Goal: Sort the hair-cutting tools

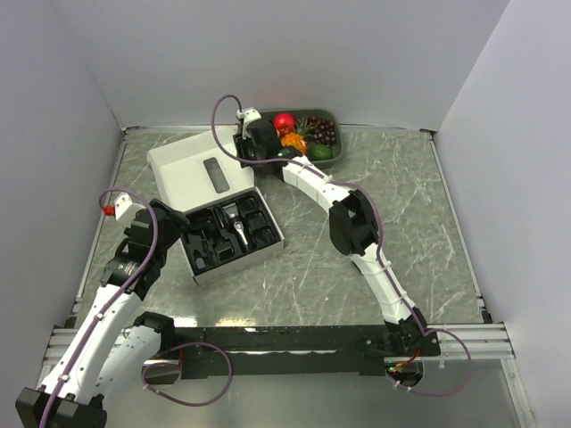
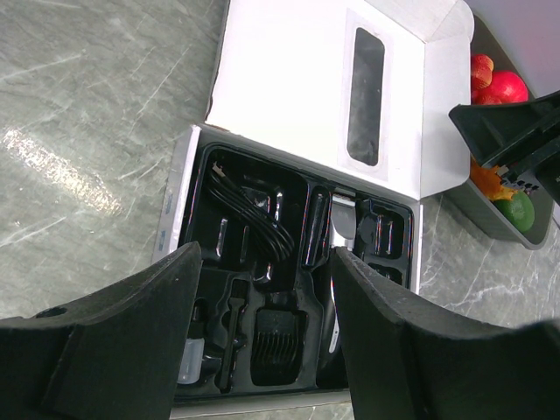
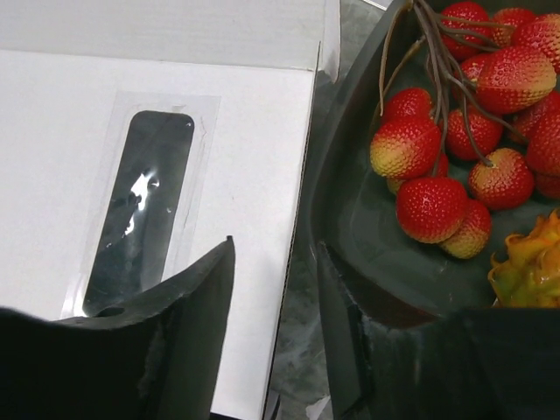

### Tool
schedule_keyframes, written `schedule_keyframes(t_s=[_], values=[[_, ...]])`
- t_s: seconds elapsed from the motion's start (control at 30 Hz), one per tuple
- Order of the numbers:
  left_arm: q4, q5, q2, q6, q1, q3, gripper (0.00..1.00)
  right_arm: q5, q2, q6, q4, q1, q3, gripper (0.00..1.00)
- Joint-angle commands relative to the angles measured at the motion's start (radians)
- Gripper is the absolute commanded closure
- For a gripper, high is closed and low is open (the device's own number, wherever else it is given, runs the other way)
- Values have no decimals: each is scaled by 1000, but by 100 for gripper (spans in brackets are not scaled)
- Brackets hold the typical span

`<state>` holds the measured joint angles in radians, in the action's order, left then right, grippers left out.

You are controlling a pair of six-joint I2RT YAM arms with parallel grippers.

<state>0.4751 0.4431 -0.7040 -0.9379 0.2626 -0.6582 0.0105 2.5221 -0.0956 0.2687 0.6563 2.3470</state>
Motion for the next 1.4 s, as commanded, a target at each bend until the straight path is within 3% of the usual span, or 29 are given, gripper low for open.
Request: schedule_keyframes(t_s=[0.0,0.03,0.1,0.33,0.67,0.87,1.37], values=[[-24,25,1,8,1,-9,33,-9,23,-3,-19,-11,58,57],[-24,28,3,8,1,-11,33,-9,24,-3,-19,-9,60,67],[-26,25,3,7,1,-9,33,-9,24,0,-23,-14,52,76],[-24,23,5,7,1,-6,33,-29,32,7,-14,-14,71,77],[-35,17,-2,8,1,-1,33,-32,47,17,26,-15,107,99],[-35,19,0,8,1,0,33,-17,23,28,15,-11,59,100],[-33,29,8,24,1,-4,33,-41,-244,86,-433,11,-412,100]])
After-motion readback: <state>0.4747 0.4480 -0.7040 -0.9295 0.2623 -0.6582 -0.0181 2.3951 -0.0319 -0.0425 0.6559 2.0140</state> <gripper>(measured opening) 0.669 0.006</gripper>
